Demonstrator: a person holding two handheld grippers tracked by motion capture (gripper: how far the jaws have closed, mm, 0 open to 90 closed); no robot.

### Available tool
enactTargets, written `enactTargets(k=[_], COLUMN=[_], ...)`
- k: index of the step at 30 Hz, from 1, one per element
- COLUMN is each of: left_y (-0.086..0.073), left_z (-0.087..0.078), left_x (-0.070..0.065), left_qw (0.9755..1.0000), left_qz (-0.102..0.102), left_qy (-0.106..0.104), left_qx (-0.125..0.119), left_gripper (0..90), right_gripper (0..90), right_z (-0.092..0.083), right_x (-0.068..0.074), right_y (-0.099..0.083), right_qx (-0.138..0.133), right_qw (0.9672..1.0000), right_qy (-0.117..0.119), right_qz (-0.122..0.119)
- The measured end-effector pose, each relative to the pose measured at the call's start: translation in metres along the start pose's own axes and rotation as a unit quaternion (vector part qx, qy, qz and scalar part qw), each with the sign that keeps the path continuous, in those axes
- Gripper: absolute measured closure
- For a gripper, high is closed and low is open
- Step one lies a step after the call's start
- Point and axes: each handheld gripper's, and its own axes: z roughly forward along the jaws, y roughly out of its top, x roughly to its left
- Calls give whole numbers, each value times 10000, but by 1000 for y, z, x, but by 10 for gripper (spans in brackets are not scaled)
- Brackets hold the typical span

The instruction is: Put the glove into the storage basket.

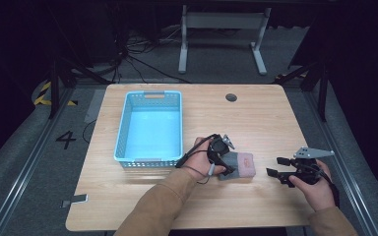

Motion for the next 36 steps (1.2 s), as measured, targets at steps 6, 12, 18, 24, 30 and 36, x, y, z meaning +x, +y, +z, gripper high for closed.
enactTargets(k=[6,12,18,24,30,36], left_y=[-1,-2,-1,-3,-1,1], left_z=[6,11,16,16,16,14], left_x=[0,-1,-6,-8,-15,-24], left_qw=[9998,9998,9993,9990,9981,9976], left_qz=[0,2,180,149,119,73], left_qy=[147,130,245,358,547,607], left_qx=[102,162,231,234,269,323], left_gripper=[254,187,144,151,225,419], right_gripper=[313,314,314,314,318,319], right_z=[1,0,3,2,2,2], right_x=[-3,-2,-4,-4,-5,-6], right_y=[-2,-1,-3,-3,-4,-4], right_qx=[131,38,214,193,226,207], right_qw=[9998,9999,9995,9996,9994,9993], right_qy=[11,78,83,37,-18,-24], right_qz=[152,140,219,226,265,299])
